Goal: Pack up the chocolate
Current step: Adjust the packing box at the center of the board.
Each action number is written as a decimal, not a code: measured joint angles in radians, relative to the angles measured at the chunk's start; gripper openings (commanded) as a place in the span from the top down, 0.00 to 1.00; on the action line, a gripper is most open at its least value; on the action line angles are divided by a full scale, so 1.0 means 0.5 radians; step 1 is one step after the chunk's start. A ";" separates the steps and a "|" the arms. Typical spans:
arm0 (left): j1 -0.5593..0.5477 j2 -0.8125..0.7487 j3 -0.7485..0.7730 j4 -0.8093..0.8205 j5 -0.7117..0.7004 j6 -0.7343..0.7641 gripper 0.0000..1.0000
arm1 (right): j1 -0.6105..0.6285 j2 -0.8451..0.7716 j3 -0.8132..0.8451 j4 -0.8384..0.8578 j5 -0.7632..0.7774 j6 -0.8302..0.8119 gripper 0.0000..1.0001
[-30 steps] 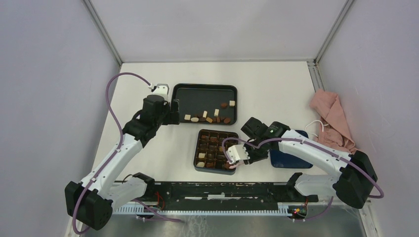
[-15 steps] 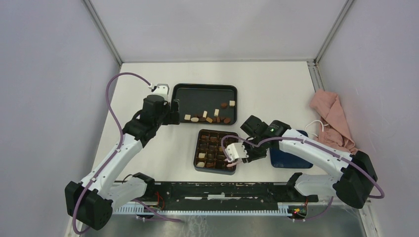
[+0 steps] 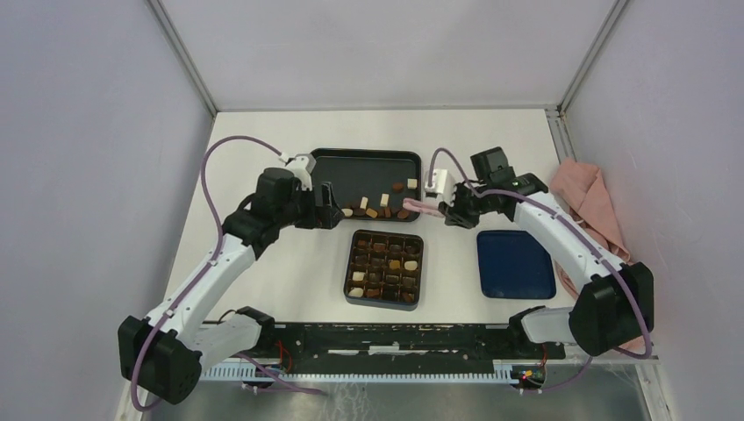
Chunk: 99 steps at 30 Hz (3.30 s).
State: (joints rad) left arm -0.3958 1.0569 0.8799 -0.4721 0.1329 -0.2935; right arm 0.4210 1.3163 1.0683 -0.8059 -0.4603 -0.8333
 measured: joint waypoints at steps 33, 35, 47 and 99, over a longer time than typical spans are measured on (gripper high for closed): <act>-0.818 0.561 -0.169 -0.089 -0.585 -0.696 0.50 | -0.584 0.115 -0.269 0.593 -0.756 0.520 0.71; -0.818 0.578 -0.168 -0.081 -0.593 -0.695 0.53 | -0.584 0.116 -0.269 0.593 -0.757 0.520 0.71; -0.818 0.694 -0.151 -0.024 -0.640 -0.694 0.87 | -0.584 0.123 -0.269 0.591 -0.771 0.499 0.71; -1.102 0.338 -0.317 0.168 -0.970 -0.651 0.98 | -0.890 0.203 -0.347 0.777 -0.729 0.710 0.70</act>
State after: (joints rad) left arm -0.9466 1.2259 0.7216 -0.3882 -0.3523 -0.6189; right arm -0.0238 1.4178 0.8948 -0.4171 -0.8246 -0.4782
